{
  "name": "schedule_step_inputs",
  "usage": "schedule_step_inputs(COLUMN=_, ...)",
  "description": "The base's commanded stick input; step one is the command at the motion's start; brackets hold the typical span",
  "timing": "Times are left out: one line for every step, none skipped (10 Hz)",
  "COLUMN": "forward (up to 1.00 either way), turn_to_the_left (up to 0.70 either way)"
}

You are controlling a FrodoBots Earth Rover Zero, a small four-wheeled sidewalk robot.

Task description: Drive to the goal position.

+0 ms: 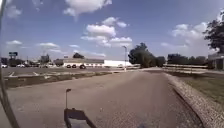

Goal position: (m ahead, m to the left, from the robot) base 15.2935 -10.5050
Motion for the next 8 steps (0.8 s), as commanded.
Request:
schedule_step_inputs(forward=0.00, turn_to_the_left=0.00)
schedule_step_inputs(forward=0.00, turn_to_the_left=0.00)
schedule_step_inputs(forward=0.00, turn_to_the_left=0.00)
schedule_step_inputs(forward=0.00, turn_to_the_left=0.00)
schedule_step_inputs(forward=0.37, turn_to_the_left=0.00)
schedule_step_inputs(forward=0.70, turn_to_the_left=0.00)
schedule_step_inputs(forward=0.70, turn_to_the_left=0.00)
schedule_step_inputs(forward=0.70, turn_to_the_left=0.00)
